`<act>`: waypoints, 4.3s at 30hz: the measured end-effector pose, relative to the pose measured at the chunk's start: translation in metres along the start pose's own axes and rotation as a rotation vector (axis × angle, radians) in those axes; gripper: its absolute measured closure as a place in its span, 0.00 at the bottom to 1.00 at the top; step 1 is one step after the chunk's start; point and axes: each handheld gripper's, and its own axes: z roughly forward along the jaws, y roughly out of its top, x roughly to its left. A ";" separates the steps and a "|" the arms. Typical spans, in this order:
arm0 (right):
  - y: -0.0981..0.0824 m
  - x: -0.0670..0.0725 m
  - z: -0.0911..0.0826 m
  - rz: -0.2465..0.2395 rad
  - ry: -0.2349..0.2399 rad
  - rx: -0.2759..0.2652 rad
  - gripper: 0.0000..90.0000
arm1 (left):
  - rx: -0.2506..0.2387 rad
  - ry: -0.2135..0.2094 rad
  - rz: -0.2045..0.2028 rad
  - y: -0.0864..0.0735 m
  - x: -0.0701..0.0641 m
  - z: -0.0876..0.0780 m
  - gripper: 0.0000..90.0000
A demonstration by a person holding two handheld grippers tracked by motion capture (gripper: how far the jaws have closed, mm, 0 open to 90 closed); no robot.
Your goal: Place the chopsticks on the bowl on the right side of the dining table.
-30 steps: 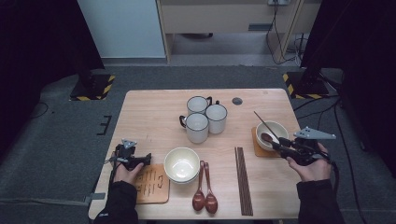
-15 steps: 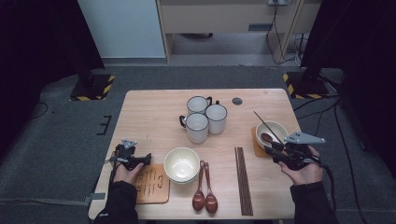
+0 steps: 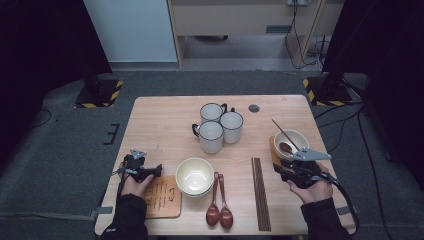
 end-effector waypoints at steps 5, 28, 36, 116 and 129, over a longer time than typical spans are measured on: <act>-0.006 0.005 0.005 -0.004 -0.007 0.002 0.71 | 0.000 0.000 0.000 0.000 0.000 0.000 0.00; -0.039 0.020 0.022 -0.020 0.001 0.064 0.71 | 0.000 0.000 0.000 0.000 0.000 0.000 0.00; -0.046 0.024 0.029 -0.027 0.005 0.097 0.69 | -0.001 0.000 -0.001 0.000 0.000 0.000 0.00; -0.060 0.017 0.063 -0.044 -0.033 0.280 0.89 | 0.000 0.000 0.000 0.000 0.000 0.000 0.00; -0.058 0.014 0.063 -0.031 -0.048 0.289 0.90 | 0.000 0.000 0.000 0.000 0.000 0.000 0.00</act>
